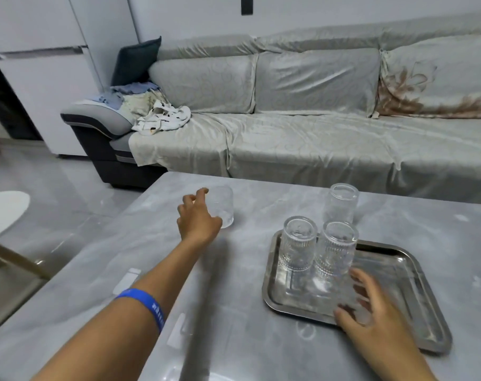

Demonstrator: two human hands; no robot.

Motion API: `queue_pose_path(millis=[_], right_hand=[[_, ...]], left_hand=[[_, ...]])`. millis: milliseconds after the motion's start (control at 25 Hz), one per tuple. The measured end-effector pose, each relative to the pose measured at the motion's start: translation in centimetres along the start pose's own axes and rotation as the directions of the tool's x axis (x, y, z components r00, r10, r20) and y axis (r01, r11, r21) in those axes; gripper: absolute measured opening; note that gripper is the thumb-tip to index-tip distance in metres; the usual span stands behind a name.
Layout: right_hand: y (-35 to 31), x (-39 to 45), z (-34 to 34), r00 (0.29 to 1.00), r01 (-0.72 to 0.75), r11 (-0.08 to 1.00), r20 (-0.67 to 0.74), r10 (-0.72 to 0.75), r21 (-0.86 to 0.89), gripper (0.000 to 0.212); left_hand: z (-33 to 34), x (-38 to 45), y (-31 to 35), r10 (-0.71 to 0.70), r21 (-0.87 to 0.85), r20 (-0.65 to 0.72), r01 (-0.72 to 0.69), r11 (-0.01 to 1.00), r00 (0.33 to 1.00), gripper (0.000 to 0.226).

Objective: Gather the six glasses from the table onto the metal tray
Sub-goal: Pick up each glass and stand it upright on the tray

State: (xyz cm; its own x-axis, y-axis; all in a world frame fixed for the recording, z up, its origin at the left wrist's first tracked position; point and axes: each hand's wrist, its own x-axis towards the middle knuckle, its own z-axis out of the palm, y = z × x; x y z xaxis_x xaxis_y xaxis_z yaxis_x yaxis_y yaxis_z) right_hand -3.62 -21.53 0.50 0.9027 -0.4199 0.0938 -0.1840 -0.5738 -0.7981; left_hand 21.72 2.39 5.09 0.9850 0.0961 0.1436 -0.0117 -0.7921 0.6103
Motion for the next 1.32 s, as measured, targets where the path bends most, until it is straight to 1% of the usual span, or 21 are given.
queue_pose_path(millis=[40,120,240,360,440,480,520,600,680,760,800,840,880,920,1000,1040,1080,1120,1160,1240,1320], right_hand=[[-0.3,-0.5,-0.1,0.999,0.028,1.000,0.039,-0.028,-0.010,0.075],[-0.4,-0.8,-0.3,0.993,0.083,0.995,0.091,-0.077,-0.060,0.071],[0.4,-0.6,-0.6,0.989,0.050,0.997,0.144,-0.040,-0.066,0.052],[0.0,-0.5,-1.3,0.996,0.056,0.998,0.073,-0.053,-0.029,0.030],[-1.6,-0.1,-1.8,1.000,-0.030,0.975,0.014,0.028,0.220,0.019],[-2.7,0.1,-2.2,0.990,-0.142,0.892,0.061,0.128,0.429,0.017],[-4.1,0.3,-2.5,0.957,-0.290,0.746,0.205,0.208,0.599,0.026],[-6.9,0.3,-3.6,0.829,-0.549,0.455,0.526,0.191,0.701,0.057],[-8.0,0.2,-4.8,0.759,-0.641,0.282,0.643,0.100,0.714,0.080],[-7.8,-0.1,-6.0,0.772,-0.631,0.229,0.631,0.083,0.742,0.080],[-7.4,-0.2,-6.6,0.784,-0.618,0.233,0.611,0.112,0.751,0.075],[-6.9,-0.4,-7.2,0.795,-0.607,0.243,0.587,0.157,0.757,0.069],[-6.3,-0.2,-7.6,0.807,-0.591,0.265,0.551,0.212,0.762,0.063],[-5.5,0.1,-7.9,0.821,-0.567,0.299,0.500,0.276,0.767,0.059],[-3.8,1.2,-8.3,0.848,-0.494,0.397,0.327,0.418,0.773,0.058],[-3.1,1.9,-8.5,0.857,-0.439,0.461,0.204,0.473,0.771,0.059],[-2.4,2.7,-8.6,0.865,-0.372,0.541,0.071,0.496,0.754,0.059],[-1.8,3.5,-8.7,0.877,-0.303,0.630,-0.050,0.479,0.715,0.058],[-1.2,4.3,-8.6,0.891,-0.248,0.727,-0.143,0.430,0.640,0.059],[-0.3,6.0,-8.3,0.924,-0.199,0.908,-0.237,0.299,0.369,0.062],[0.4,7.7,-7.5,0.942,-0.178,0.977,-0.265,0.204,0.117,0.068]], left_hand=[[0.4,0.9,0.1,0.020,0.066,0.060,-0.024,0.998,0.998,0.057],[1.3,1.8,0.3,0.024,0.062,0.107,-0.031,0.998,0.994,0.037],[1.9,1.6,0.0,0.027,-0.045,-0.008,-0.027,0.999,1.000,0.018],[0.6,-0.9,-0.2,0.103,-0.242,-0.102,-0.125,0.962,0.989,0.015],[-0.8,-4.0,0.9,0.186,-0.418,-0.139,-0.228,0.879,0.973,0.014],[-1.5,-5.9,1.8,0.257,-0.485,-0.148,-0.296,0.823,0.955,0.017],[-2.0,-8.1,2.8,0.345,-0.516,-0.162,-0.378,0.769,0.924,0.020],[-2.6,-12.5,5.0,0.562,-0.474,-0.202,-0.582,0.661,0.802,0.017],[-2.4,-16.3,7.1,0.766,-0.405,-0.172,-0.753,0.518,0.620,0.011],[-1.6,-18.7,8.8,0.890,-0.329,-0.129,-0.866,0.378,0.437,0.006],[-1.4,-19.3,9.3,0.920,-0.303,-0.107,-0.894,0.331,0.377,0.006],[-1.2,-19.6,9.4,0.933,-0.316,-0.066,-0.895,0.316,0.353,0.012],[-1.0,-19.5,9.2,0.929,-0.359,-0.017,-0.870,0.339,0.369,0.024],[-0.6,-19.2,8.6,0.905,-0.421,0.036,-0.815,0.399,0.424,0.038],[0.5,-18.4,6.7,0.756,-0.461,0.083,-0.647,0.607,0.650,0.052],[1.2,-17.8,5.7,0.616,-0.433,0.084,-0.528,0.731,0.784,0.052],[1.8,-16.9,4.7,0.453,-0.376,0.118,-0.383,0.844,0.884,0.049],[2.3,-16.2,4.0,0.305,-0.309,0.194,-0.237,0.921,0.932,0.047],[3.0,-15.4,3.4,0.197,-0.274,0.288,-0.116,0.955,0.937,0.042],[3.8,-14.3,2.9,0.113,-0.296,0.419,0.018,0.955,0.901,0.014],[4.4,-13.5,2.6,0.087,-0.325,0.442,0.069,0.943,0.893,0.021]])
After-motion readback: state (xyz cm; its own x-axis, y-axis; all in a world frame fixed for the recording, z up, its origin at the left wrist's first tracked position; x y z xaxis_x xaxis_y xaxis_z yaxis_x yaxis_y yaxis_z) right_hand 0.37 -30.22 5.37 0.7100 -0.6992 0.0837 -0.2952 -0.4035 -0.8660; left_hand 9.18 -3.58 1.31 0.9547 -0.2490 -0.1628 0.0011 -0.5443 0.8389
